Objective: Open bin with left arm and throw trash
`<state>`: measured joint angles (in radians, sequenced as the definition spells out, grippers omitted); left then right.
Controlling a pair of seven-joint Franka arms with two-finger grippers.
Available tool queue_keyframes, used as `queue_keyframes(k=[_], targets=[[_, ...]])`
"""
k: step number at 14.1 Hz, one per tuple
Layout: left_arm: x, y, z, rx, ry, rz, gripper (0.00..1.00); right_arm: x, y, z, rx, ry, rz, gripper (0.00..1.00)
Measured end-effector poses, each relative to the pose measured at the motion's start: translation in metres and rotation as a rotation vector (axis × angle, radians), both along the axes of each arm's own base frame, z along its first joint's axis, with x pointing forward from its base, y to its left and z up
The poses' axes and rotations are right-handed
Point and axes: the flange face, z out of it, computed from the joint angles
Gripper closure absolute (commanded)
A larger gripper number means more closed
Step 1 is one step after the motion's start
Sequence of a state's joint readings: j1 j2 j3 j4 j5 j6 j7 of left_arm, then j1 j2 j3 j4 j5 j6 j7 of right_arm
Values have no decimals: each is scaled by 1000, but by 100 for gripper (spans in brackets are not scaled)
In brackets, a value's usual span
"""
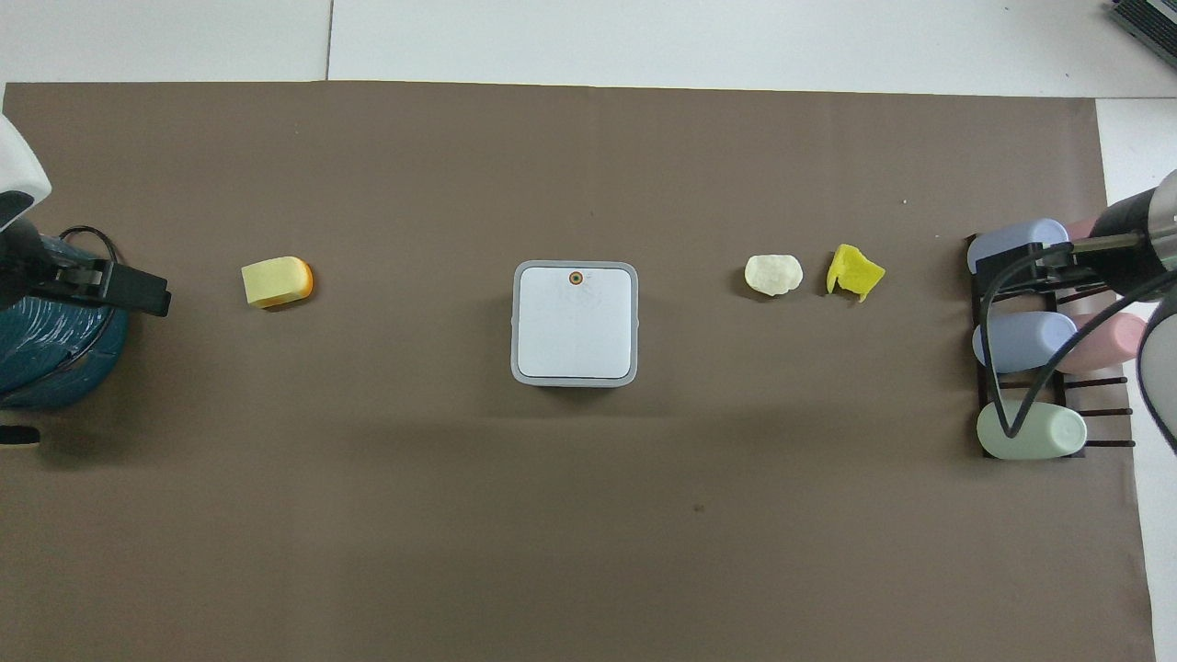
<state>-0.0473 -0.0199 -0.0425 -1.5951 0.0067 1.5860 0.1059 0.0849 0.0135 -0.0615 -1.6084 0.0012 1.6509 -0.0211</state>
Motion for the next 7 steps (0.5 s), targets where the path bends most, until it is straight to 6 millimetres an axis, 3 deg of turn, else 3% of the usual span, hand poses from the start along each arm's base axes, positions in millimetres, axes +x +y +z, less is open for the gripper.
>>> queue_keyframes(k=[7], targets=[[-1, 0, -2, 0, 2, -1, 0, 0, 0, 0, 0, 0, 0, 0]])
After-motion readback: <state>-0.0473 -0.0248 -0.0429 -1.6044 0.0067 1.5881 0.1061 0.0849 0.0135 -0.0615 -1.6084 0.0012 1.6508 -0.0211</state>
